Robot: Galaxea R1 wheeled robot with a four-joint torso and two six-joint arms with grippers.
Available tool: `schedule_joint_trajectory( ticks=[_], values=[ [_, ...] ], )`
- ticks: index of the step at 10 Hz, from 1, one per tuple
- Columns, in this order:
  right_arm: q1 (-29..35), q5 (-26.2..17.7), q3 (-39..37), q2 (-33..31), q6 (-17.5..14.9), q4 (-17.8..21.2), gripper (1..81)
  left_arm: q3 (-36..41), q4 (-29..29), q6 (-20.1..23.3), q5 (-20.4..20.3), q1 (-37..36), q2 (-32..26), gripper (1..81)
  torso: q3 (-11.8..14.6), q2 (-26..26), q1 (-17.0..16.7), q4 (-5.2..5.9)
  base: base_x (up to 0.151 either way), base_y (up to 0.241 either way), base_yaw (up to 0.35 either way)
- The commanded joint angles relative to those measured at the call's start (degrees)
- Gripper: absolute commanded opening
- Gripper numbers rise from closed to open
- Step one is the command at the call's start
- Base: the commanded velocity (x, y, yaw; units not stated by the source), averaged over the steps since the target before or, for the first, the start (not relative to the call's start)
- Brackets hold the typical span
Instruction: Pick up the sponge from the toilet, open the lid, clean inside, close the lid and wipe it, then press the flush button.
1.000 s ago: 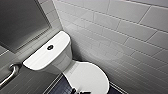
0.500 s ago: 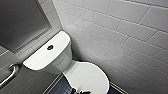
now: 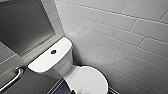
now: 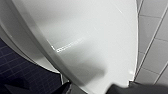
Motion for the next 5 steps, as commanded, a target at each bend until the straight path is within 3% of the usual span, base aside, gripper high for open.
schedule_joint_trajectory(
  ticks=[1, 5],
  values=[
    [-1.4, -2.8, 0.6, -0.8, -0.1, -1.8, 1.0, 1.6, 2.4, 2.2, -15.7, -11.7, -0.4, 81.1, -0.1, 0.0, 0.0, 0.00, 0.000, 0.000, 0.000],
    [-1.4, -2.8, 0.6, -0.6, -0.1, -1.8, 1.0, 0.9, 2.7, -2.3, -19.1, -10.6, -2.8, 81.1, 0.0, 0.0, 0.0, 0.00, 0.000, 0.000, 0.000]
  ],
)
